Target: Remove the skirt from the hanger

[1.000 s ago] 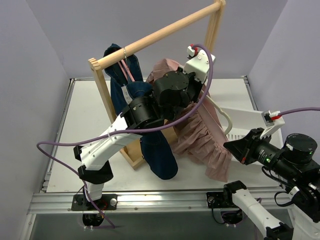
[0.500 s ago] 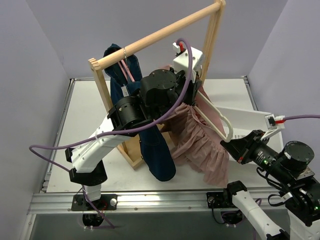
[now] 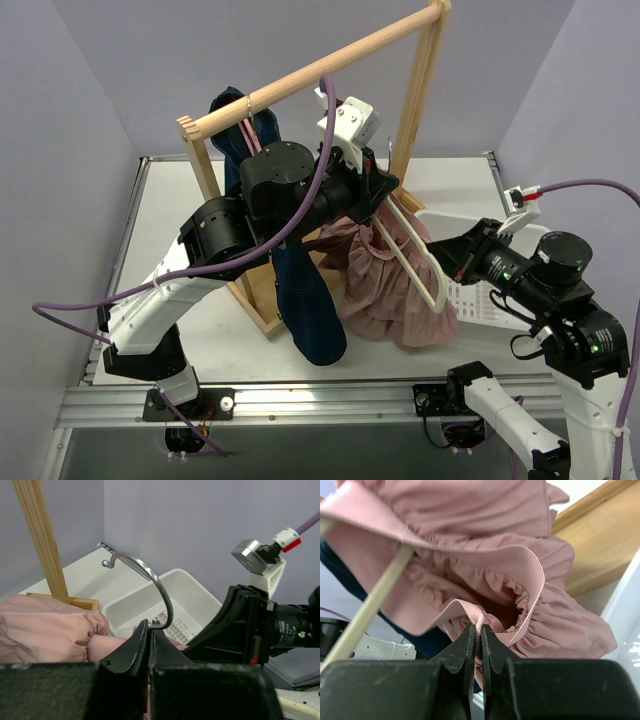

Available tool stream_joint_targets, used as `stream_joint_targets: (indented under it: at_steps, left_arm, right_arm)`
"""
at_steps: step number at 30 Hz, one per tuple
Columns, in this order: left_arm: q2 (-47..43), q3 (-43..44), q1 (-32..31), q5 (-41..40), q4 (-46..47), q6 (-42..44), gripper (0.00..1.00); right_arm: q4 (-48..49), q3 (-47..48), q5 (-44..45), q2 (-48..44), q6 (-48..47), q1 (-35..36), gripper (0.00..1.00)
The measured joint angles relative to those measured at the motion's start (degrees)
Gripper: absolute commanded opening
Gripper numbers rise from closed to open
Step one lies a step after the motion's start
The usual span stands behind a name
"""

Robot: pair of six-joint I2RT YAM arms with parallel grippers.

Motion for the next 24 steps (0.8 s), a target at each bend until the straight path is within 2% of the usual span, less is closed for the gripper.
stream_joint_targets:
  at_steps: [24]
  left_arm:
    - [-0.9,-4.0,0.3,15.9,0.5,-3.9,0.02]
  right_arm:
    - [25.7,-3.7,-3.1,18.0,7.7,0.6,0.0]
